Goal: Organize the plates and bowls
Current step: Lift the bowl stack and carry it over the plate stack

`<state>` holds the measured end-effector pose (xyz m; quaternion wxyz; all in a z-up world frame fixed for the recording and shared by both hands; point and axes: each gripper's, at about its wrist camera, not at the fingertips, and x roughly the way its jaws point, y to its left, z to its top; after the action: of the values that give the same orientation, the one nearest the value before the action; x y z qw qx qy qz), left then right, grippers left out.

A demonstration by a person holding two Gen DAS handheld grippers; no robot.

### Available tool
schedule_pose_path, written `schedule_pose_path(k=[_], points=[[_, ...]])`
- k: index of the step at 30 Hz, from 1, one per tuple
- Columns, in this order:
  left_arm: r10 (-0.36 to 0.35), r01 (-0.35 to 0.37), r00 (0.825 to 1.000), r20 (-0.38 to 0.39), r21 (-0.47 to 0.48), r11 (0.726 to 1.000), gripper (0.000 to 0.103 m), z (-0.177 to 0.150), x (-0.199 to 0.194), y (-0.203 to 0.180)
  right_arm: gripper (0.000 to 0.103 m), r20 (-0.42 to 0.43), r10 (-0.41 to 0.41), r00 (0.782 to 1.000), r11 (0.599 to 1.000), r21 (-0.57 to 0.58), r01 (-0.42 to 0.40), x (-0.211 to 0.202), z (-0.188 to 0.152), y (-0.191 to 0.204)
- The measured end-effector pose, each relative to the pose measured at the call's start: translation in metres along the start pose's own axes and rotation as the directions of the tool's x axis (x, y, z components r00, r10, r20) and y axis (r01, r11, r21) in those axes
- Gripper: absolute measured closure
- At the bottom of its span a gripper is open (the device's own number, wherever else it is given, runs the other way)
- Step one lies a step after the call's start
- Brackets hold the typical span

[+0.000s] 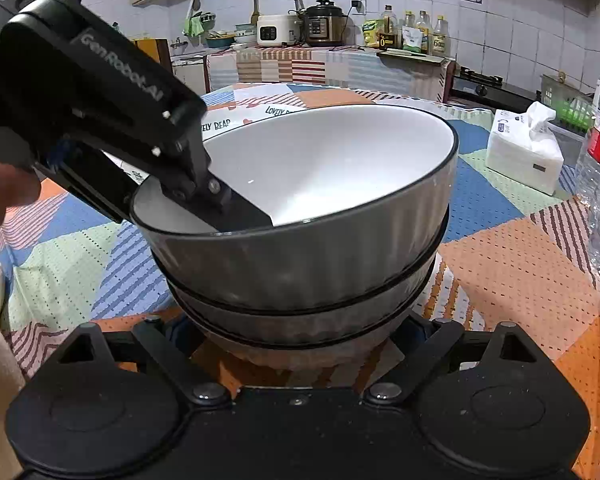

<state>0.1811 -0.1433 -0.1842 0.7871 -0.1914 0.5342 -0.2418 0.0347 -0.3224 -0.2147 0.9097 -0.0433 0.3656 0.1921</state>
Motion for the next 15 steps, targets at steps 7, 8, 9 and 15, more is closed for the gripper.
schedule_pose_path(k=[7, 8, 9, 15], points=[[0.010, -0.009, 1.000, -0.026, 0.013, 1.000, 0.066, 0.002, 0.001, -0.002, 0.009, 0.011, 0.004, 1.000, 1.000, -0.006, -0.004, -0.002, -0.002, 0.001], [0.012, -0.012, 1.000, -0.025, 0.013, 1.000, 0.066, 0.002, 0.001, -0.003, 0.009, 0.012, 0.002, 1.000, 1.000, -0.006, -0.002, -0.003, -0.003, 0.003], [0.013, -0.013, 0.999, -0.031, 0.012, 1.000, 0.066, 0.002, 0.001, -0.002, 0.009, 0.013, 0.002, 1.000, 1.000, -0.007, -0.002, -0.003, -0.004, 0.001], [-0.003, 0.004, 0.997, -0.077, 0.009, 1.000, 0.066, 0.007, -0.008, 0.000, 0.009, 0.016, 0.014, 1.000, 1.000, -0.023, -0.013, -0.009, -0.003, 0.005]])
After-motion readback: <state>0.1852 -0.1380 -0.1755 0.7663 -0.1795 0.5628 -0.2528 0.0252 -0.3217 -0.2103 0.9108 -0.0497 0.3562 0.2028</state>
